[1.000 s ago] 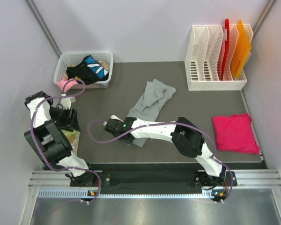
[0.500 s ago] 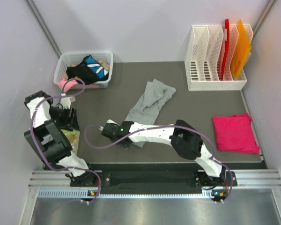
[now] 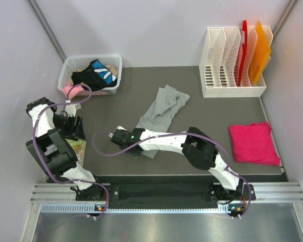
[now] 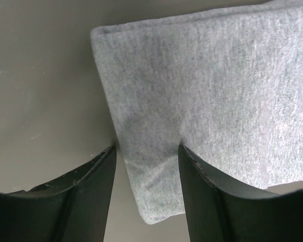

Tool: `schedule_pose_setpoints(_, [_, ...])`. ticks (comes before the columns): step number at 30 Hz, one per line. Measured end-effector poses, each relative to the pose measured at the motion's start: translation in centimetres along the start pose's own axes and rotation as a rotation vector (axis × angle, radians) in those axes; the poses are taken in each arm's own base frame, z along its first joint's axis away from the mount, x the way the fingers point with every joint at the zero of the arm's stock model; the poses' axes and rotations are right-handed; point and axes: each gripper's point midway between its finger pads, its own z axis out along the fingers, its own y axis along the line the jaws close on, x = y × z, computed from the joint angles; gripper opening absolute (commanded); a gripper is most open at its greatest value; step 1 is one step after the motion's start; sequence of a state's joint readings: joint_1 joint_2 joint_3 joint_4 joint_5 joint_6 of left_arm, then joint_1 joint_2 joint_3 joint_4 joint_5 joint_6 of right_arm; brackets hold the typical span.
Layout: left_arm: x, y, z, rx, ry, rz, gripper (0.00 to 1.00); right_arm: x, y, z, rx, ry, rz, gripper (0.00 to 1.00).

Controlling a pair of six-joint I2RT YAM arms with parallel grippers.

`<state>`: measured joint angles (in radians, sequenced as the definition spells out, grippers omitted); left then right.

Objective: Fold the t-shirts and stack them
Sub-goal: Grab one side of the 2/3 rectangular tshirt with right arm, then fold the long partially folded tshirt into a neat square

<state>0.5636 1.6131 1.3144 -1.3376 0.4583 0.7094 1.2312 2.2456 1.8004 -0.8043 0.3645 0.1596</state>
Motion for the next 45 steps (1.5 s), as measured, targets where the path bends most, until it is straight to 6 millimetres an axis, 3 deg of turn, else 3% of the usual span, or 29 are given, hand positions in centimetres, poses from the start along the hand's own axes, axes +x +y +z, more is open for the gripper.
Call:
schedule_pose_setpoints(2, [0.0, 0.0, 0.0, 0.0, 0.0, 0.0, 0.58, -0.1, -0.1, 0.1, -0.004, 0.0, 0.005, 0.5])
schedule_pose_setpoints(5, [0.0, 0.0, 0.0, 0.0, 0.0, 0.0, 0.59, -0.1, 0.1, 0.1, -0.012, 0.0, 0.007, 0.39])
schedule_pose_setpoints(13, [0.0, 0.0, 0.0, 0.001, -0.001, 0.0, 0.58, -0.1, 0.6, 0.4, -0.036, 0.0, 0.027, 0.01])
schedule_pose_setpoints(23, [-0.1, -0.1, 0.0, 0.004, -0.003, 0.001, 0.58, 0.0, 0.9, 0.0, -0.068, 0.019, 0.065, 0.0])
schedule_pose_setpoints(30, [-0.2, -0.2, 0.0, 0.012, -0.011, 0.002, 0.58, 0.8, 3.3, -1.6, -0.142, 0.064, 0.068, 0.0])
schedule_pose_setpoints(35, [-0.2, -0.2, 0.1, 0.016, -0.014, 0.008, 0.58, 0.9, 5.8, -3.4, -0.197, 0.076, 0.063, 0.0])
schedule_pose_setpoints(41, [-0.3, -0.2, 0.1, 0.018, -0.016, 0.02, 0.58, -0.6, 8.5, -6.4, -0.261, 0.037, 0.063, 0.0])
schedule_pose_setpoints(45, [-0.3, -0.2, 0.1, 0.018, -0.017, 0.024, 0.58, -1.3, 9.2, -8.0, -0.292, 0.016, 0.08, 0.0])
